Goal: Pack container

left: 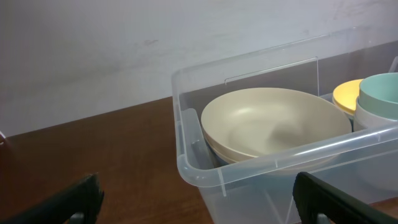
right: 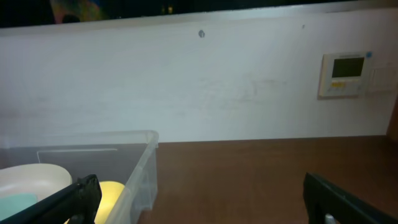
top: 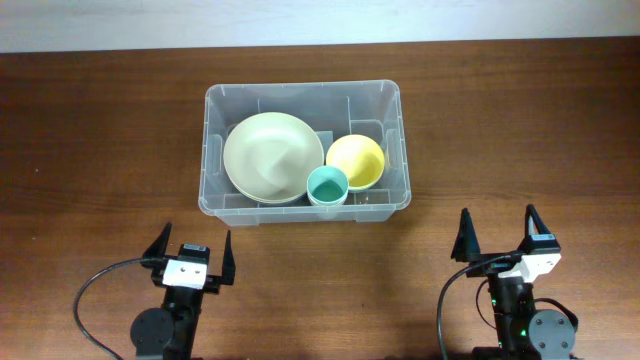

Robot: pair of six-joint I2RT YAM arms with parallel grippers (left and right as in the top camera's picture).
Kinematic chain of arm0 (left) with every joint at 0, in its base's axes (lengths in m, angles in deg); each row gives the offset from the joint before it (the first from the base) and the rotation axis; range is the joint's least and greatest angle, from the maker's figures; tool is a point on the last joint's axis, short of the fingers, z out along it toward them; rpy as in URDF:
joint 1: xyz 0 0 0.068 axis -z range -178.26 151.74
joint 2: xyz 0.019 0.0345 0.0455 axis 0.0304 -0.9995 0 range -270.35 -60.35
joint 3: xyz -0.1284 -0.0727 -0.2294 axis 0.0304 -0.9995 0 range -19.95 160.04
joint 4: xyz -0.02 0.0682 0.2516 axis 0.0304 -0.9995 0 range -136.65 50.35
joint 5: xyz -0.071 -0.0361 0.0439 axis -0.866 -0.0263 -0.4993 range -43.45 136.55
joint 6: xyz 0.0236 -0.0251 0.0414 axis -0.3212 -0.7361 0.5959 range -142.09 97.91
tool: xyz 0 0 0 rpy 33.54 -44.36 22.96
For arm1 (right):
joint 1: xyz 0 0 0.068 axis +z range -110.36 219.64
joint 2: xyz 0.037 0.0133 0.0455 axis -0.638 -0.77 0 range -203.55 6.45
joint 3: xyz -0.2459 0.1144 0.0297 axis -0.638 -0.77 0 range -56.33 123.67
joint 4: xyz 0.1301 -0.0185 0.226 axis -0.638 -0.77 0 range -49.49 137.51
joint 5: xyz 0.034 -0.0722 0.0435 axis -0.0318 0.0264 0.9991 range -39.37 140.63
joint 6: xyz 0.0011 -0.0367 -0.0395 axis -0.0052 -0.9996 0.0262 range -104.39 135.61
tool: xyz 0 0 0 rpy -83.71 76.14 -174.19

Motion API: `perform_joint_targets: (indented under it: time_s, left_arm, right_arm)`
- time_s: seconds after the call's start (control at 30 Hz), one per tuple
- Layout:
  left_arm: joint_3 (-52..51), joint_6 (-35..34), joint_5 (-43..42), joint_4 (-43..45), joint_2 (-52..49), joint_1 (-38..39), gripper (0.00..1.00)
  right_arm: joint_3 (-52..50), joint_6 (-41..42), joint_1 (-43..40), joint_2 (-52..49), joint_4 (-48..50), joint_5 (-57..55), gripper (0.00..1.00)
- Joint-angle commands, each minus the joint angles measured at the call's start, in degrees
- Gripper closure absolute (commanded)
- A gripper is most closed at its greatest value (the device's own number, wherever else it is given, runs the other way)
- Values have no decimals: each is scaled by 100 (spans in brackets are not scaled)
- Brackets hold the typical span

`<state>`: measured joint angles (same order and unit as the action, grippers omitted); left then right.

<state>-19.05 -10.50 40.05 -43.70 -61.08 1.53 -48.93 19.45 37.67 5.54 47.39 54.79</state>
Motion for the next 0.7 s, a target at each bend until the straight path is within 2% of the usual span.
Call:
perform_joint_targets:
  time_s: [0.0, 0.67]
  left_arm:
    - [-35, 92, -33, -2, 44, -35, 0]
    - [-35, 92, -33, -2, 44, -33, 0]
  right_arm:
    - [-66, -61, 122, 72, 63, 35, 1]
    - [-466, -63, 234, 72, 352, 33, 1]
